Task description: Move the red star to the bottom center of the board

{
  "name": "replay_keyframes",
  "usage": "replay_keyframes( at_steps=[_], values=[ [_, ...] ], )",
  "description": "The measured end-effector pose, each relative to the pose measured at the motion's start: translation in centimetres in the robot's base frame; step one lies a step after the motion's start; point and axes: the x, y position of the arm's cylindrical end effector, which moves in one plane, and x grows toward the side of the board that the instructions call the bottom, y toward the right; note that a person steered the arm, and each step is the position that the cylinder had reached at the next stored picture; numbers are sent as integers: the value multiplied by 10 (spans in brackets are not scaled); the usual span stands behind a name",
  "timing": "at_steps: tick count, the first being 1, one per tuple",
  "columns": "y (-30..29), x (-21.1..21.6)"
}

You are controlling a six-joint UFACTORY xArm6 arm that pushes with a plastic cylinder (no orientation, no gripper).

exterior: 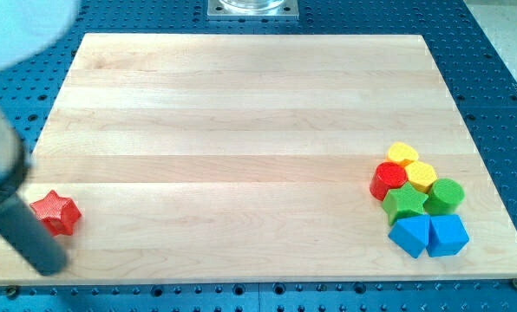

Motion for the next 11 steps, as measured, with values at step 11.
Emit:
replay_keyframes(
  at_steps=[11],
  values=[
    [152,-133]
  ],
)
